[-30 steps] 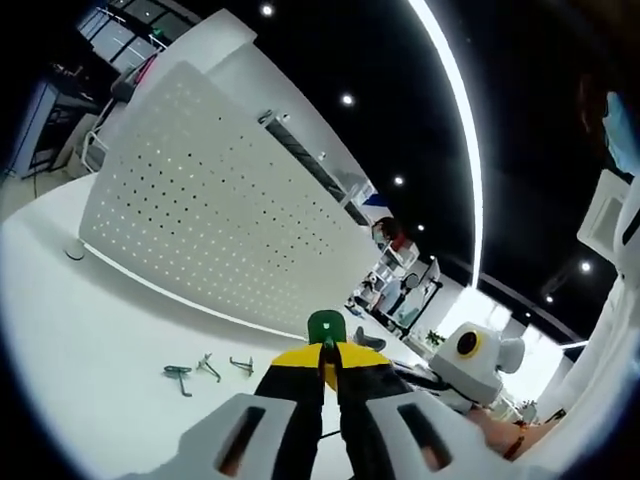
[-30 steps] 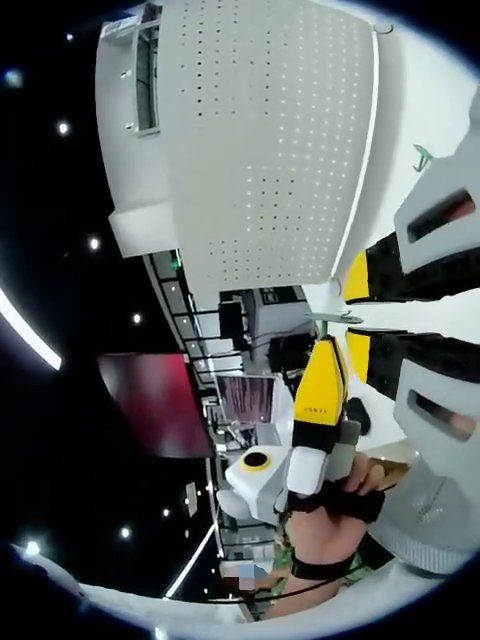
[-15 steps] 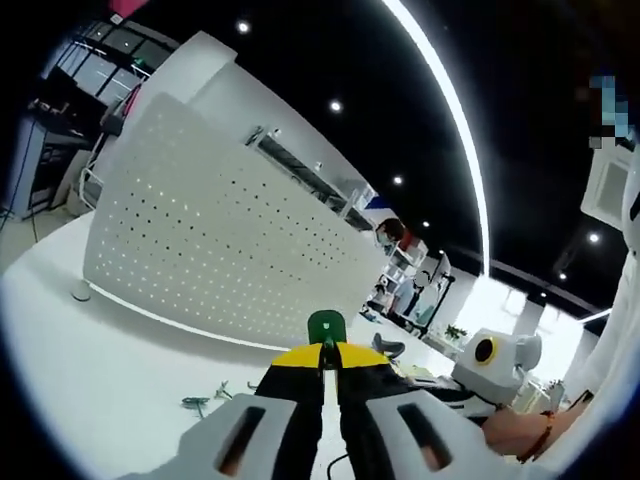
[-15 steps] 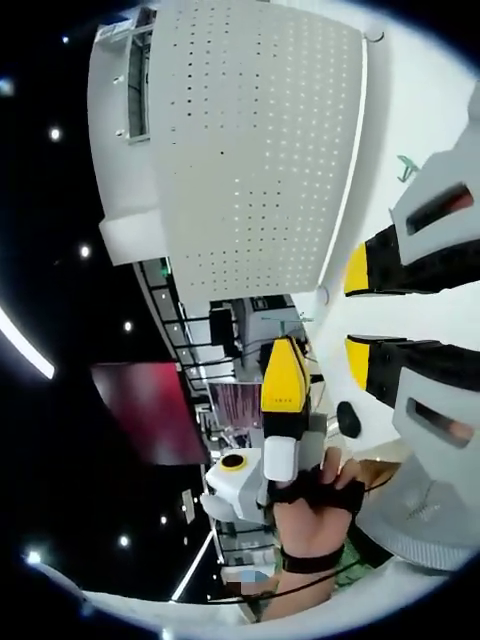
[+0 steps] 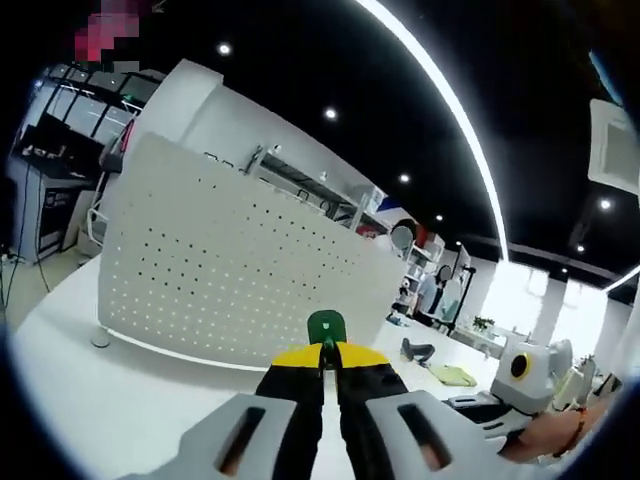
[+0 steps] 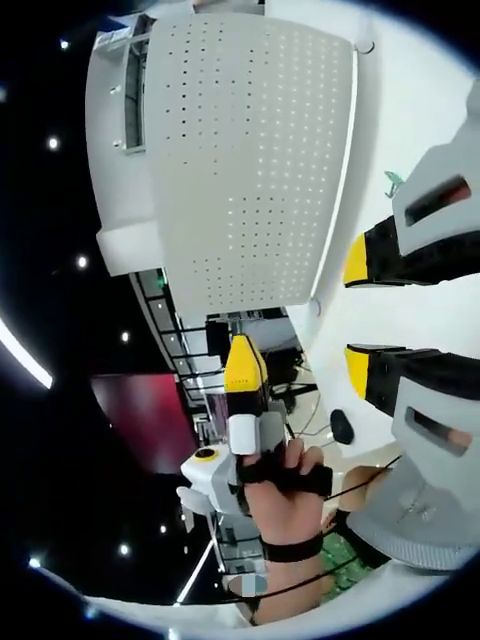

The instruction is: Insert the hook assembly into the mounting plate slot until the hook locks in place.

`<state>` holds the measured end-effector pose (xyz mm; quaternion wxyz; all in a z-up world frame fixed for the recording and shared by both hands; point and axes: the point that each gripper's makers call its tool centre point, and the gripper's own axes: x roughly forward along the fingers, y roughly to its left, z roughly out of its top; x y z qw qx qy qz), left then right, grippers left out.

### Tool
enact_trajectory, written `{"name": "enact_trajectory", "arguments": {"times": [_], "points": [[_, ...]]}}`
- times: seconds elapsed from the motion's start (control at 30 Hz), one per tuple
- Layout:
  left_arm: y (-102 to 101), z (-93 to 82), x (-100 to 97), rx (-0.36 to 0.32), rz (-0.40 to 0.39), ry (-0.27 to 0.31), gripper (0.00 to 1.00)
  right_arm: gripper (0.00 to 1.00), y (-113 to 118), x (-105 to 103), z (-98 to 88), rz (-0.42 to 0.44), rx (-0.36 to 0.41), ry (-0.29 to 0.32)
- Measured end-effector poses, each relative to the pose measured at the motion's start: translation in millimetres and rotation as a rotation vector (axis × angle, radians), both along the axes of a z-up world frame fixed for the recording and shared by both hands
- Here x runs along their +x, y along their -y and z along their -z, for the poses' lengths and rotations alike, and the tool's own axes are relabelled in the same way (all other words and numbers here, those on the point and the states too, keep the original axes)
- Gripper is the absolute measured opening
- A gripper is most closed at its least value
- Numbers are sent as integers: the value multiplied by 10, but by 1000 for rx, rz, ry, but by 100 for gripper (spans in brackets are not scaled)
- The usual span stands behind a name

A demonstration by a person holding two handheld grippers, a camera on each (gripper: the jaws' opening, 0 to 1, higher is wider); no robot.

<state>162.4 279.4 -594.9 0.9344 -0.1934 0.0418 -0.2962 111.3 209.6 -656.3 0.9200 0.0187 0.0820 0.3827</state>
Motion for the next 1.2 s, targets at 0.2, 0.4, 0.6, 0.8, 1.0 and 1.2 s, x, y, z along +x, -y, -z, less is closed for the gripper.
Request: {"name": "enact_trajectory", "arguments": {"times": [0.2,0.4,0.6,0.8,1.0,1.2], "points": [[-58,-54,63,22,-41,17,3,22,52,-58,-21,-2,9,0],[-74,-125,144,55,-67,45,3,22,175,-74,-47,20,20,7],[-78,-221,266,86,-91,73,3,22,246,-80,-48,40,28,10],[-111,-316,415,124,-124,107,3,24,323,-81,-73,61,11,41],[-207,-342,587,159,-180,130,3,31,412,-79,-55,85,4,34],[-248,-351,697,172,-206,134,3,35,458,-125,24,74,-26,9]]}}
